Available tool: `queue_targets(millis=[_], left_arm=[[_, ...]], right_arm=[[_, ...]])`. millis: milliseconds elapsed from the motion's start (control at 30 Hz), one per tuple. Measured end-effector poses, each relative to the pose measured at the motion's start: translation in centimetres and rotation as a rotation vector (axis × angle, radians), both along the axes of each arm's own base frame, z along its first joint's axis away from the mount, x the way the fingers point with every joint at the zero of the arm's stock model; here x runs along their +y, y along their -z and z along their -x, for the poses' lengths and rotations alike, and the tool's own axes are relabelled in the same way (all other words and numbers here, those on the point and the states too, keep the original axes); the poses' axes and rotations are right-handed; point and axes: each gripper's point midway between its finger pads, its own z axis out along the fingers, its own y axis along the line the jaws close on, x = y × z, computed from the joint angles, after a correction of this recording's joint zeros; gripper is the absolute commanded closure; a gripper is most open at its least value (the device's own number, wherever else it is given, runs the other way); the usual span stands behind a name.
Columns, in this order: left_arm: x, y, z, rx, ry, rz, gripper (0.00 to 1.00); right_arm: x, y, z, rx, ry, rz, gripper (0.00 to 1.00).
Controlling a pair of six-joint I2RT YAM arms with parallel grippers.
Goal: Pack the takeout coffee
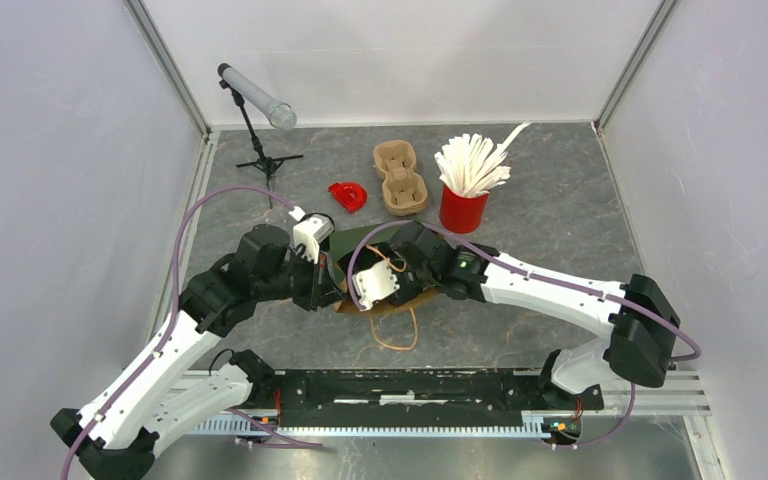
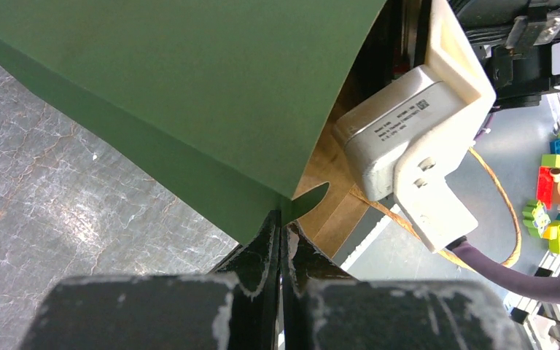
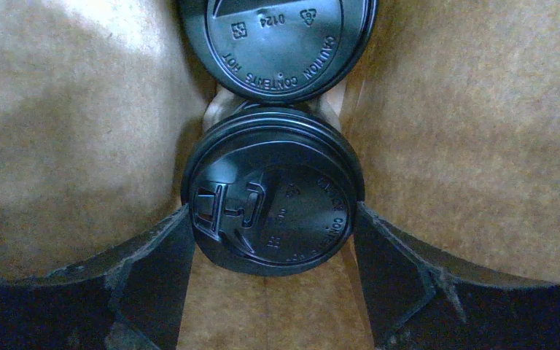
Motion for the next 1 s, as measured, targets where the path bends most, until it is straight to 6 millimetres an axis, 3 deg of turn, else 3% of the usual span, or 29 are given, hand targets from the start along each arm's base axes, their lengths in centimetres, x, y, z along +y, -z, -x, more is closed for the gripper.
queue_targets(millis=[667, 1000], left_arm=[[0.0, 0.2, -0.1, 0.005, -0.004, -0.007, 0.98], [-0.5, -0.1, 0.0, 0.004, 0.019, 0.016, 0.98]], right_arm=[[0.4, 0.8, -1.4, -0.038, -0.006, 0.014, 0.32], [-1.1, 1.0, -0.9, -0.018, 0.023, 0.060, 0.33]])
